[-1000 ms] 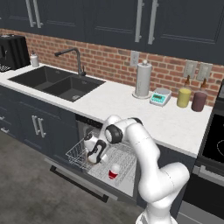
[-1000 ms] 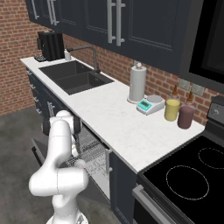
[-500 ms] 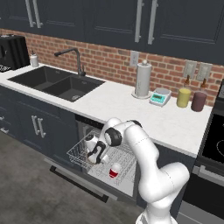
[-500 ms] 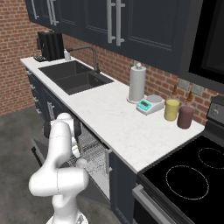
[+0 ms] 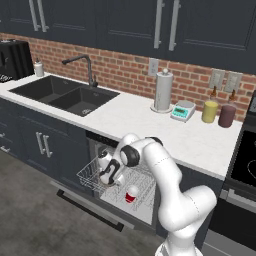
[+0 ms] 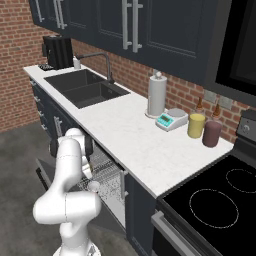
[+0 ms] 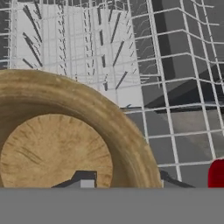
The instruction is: Pick up the cup and bowl from the counter, place them in the dishwasher, and close the dishwasher door.
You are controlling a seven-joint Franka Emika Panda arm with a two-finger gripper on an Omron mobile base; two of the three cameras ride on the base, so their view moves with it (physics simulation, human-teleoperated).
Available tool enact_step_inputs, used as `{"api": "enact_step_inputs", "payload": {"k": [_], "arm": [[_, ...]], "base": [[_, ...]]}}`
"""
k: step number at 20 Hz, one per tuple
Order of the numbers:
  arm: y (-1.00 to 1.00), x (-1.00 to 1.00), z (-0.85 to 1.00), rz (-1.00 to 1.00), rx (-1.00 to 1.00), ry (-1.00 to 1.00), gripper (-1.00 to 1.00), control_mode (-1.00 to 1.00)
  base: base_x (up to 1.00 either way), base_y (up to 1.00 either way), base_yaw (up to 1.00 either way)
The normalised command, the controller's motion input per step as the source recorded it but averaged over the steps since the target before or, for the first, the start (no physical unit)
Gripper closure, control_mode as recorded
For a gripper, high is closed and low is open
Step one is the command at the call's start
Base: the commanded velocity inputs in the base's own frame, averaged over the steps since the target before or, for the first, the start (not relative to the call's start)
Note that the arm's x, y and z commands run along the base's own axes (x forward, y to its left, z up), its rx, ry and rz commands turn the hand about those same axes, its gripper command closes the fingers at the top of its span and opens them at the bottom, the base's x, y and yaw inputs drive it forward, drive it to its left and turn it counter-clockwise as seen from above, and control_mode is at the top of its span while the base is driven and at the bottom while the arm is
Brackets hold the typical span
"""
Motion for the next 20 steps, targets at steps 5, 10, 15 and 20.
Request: {"api": "enact_step_inputs", "payload": {"k": [5, 10, 15, 20], "arm": [[0.0, -0.02, 0.32, 0.0, -0.07, 0.0, -1.0, -1.0], [0.0, -0.09, 0.6, 0.0, -0.03, 0.0, -1.0, -1.0], [0.14, -0.46, 0.74, 0.0, 0.0, 0.0, -1.0, -1.0], [0.1, -0.7, 0.99, 0.0, 0.0, 0.0, -1.0, -1.0]], "base": [[0.0, 0.0, 0.0], [0.0, 0.0, 0.0], [0.0, 0.0, 0.0], [0.0, 0.0, 0.0]]}}
